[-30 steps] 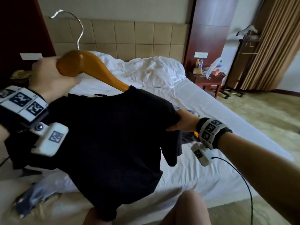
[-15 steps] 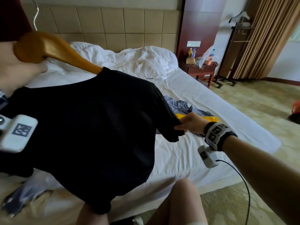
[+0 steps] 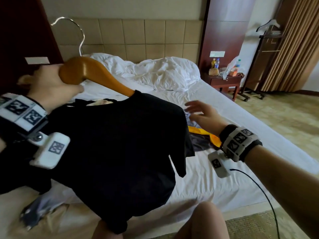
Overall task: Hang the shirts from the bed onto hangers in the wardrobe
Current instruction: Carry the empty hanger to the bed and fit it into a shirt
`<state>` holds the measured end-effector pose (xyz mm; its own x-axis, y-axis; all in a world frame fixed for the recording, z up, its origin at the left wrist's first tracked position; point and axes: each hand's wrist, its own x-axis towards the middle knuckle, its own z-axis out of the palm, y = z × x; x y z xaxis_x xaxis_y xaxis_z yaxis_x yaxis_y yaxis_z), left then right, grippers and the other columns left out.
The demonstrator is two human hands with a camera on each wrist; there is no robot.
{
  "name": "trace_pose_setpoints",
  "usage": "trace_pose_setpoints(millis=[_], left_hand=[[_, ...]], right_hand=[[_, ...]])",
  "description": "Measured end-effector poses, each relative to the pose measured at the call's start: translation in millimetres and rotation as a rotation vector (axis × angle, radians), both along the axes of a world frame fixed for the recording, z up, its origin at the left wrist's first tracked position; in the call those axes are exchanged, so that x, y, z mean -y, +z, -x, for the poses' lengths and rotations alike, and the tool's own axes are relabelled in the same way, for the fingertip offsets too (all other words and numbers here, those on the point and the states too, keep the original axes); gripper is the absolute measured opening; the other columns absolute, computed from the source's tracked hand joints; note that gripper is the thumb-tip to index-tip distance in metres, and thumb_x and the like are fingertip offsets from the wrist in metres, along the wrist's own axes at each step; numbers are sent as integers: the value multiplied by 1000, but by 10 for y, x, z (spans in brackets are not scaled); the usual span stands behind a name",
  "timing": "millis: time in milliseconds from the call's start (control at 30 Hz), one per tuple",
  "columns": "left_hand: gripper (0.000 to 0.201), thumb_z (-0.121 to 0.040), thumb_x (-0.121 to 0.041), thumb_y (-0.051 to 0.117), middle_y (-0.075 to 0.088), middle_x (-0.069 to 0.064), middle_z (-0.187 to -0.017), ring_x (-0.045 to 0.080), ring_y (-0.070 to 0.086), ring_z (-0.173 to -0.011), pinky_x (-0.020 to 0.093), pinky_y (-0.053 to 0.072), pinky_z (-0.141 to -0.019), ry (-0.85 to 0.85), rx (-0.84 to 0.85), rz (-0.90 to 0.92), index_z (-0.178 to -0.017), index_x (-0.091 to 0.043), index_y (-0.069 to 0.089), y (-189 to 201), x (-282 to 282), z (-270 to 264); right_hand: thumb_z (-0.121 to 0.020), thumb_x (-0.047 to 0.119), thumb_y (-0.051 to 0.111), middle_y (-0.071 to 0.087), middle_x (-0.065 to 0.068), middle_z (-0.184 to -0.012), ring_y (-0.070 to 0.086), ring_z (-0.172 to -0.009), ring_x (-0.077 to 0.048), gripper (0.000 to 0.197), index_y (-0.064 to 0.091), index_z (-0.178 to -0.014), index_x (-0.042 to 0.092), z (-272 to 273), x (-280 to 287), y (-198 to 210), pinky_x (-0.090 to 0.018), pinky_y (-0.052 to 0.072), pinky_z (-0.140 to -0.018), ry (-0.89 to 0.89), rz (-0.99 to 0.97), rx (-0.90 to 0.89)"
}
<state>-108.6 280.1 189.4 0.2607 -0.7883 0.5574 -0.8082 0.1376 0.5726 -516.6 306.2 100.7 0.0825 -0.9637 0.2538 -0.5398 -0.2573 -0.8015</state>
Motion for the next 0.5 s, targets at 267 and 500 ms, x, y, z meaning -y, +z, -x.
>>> trace_pose_setpoints(millis=[267,500], left_hand=[[36,-65,-21,84,63,1,-84,24,62,-82,30,43,-67,-144,51,-6,-96,-16,67,6,-185,644],[66,-63,-36,91,67,-2,-104,13,63,-93,28,52,-81,-376,8,-96,-118,-17,62,42,-305,530]], right_hand=[[-71,31,81,64,5,-100,63,-91,-16,61,52,-124,21,-1540,95,1070,-32,54,-80,77,254,-304],[-72,12,68,59,-2,-84,57,-80,-28,29,46,-89,19,-1809,228,956,-34,45,-62,-63,266,-245]])
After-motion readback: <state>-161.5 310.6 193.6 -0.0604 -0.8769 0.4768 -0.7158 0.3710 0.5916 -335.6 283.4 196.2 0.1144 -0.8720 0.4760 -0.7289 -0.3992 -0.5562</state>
